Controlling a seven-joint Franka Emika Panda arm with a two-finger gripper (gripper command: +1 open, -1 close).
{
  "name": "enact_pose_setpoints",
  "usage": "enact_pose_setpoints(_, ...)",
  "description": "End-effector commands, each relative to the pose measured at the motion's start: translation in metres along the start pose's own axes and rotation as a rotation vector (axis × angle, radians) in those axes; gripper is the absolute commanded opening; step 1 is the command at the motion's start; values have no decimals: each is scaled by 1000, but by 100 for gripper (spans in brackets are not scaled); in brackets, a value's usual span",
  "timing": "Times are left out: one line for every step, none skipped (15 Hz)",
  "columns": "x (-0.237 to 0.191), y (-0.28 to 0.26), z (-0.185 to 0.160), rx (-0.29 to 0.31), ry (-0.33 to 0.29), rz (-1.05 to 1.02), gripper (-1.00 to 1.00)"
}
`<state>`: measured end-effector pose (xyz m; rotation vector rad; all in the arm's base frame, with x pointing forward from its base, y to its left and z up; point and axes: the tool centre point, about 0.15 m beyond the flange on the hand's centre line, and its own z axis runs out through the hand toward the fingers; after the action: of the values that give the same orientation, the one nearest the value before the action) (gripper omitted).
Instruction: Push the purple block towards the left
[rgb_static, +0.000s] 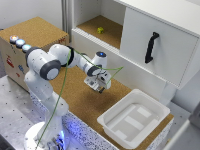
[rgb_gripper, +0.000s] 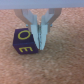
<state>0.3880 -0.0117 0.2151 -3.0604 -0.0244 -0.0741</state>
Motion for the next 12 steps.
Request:
enact_pose_setpoints(-19,-49,0,25,29,-7,-100)
enact_pose_setpoints(-20,-56,1,31,29,-17,-100)
enact_pose_setpoints(-20,-63,3,34,26,-33,-100)
enact_pose_setpoints(-21,-73,6,32,26,-50,-100)
enact_pose_setpoints(-22,-82,9,35,26,-61,-100)
enact_pose_setpoints(-22,-89,12,46,24,-73,-100)
enact_pose_setpoints(-21,-103,17,47,23,-96,-100)
enact_pose_setpoints(-20,-114,19,41,30,-118,-100)
enact_pose_setpoints(-19,-121,18,38,41,-133,-100)
enact_pose_setpoints(-18,-128,16,34,52,-150,-100)
enact_pose_setpoints(-15,-129,15,24,61,-156,-100)
enact_pose_setpoints(-12,-128,15,16,67,-150,-100)
